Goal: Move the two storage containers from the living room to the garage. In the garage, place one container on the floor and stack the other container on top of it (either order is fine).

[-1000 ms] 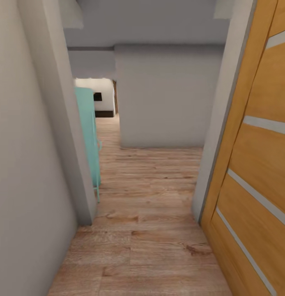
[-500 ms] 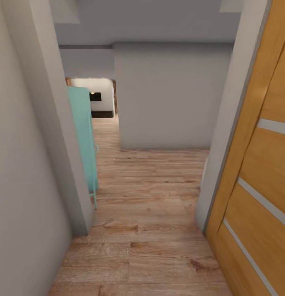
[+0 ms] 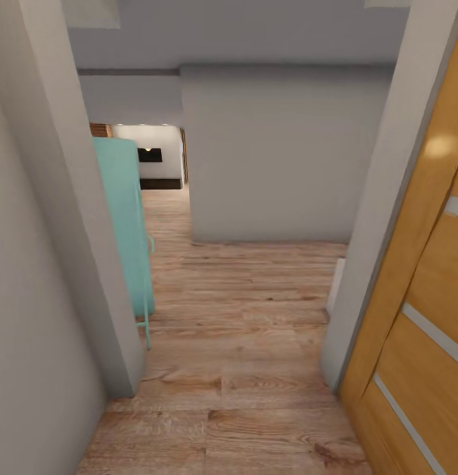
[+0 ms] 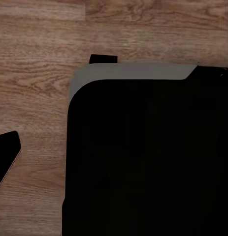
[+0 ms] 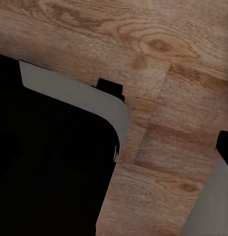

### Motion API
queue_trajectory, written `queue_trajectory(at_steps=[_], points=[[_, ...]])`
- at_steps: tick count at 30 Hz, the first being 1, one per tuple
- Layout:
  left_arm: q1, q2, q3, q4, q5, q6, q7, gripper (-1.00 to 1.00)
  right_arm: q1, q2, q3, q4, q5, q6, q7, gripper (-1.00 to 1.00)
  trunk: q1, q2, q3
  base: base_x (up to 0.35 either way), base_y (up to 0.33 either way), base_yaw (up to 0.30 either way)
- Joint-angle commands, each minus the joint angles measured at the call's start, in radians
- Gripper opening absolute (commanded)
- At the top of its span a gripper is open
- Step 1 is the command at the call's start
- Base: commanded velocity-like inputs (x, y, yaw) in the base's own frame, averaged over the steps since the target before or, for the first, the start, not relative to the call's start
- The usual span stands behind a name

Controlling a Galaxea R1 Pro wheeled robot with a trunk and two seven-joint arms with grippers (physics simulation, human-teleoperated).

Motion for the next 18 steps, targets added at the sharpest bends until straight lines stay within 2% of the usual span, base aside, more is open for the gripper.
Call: queue_trajectory(at_steps=[1, 18], points=[[0.0, 0.0, 0.001, 0.0, 0.006, -0.003, 0.001, 1.0, -0.001, 0.0, 0.007, 0.003, -0.011, -0.006, 0.006, 1.0, 0.001, 0.0, -0.001, 0.321, 0.0, 0.0], [0.0, 0.0, 0.001, 0.001, 0.006, -0.003, 0.003, 1.0, -0.001, 0.0, 0.006, 0.002, -0.011, -0.004, 0.004, 1.0, 0.001, 0.0, -0.001, 0.321, 0.0, 0.0]])
